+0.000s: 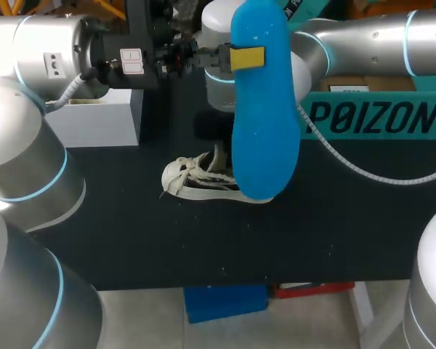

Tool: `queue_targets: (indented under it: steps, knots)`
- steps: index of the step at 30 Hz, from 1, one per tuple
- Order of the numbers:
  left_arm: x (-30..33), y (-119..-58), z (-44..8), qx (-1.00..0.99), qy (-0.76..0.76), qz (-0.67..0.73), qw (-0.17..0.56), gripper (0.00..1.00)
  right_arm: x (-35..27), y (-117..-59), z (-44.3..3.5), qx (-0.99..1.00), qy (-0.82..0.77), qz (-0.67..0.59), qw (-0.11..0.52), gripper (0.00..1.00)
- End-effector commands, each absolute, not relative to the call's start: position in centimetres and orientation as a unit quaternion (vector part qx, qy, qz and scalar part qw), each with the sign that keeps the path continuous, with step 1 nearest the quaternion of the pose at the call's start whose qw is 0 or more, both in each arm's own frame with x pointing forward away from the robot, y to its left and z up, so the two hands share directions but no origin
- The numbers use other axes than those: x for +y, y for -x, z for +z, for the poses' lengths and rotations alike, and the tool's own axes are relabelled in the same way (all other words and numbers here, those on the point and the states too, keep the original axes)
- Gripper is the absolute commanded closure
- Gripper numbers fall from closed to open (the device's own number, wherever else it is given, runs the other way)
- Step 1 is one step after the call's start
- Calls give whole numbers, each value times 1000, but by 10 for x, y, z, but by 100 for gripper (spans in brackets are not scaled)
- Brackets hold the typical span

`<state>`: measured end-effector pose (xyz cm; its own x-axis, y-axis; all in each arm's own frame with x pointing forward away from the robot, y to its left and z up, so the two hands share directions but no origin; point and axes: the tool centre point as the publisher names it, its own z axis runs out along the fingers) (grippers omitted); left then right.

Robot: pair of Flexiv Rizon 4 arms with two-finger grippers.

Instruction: Take the shoe out of the shoebox, open the shoe tongue, remove and reinsert the insole, then place the shoe into the shoebox

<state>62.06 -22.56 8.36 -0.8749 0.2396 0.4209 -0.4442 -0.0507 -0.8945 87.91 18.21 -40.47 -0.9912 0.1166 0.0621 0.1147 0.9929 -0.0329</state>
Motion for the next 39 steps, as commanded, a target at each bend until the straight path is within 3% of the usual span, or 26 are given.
queue_targets:
  steps: [1, 39]
  knots:
    - [-227, -620, 83, -648, -81, 720, 237, 100, 177, -882, -409, -997, 53, -3, 49, 100]
    - [-227, -620, 83, -648, -81, 720, 237, 100, 177, -884, -415, -997, 61, 0, 49, 100]
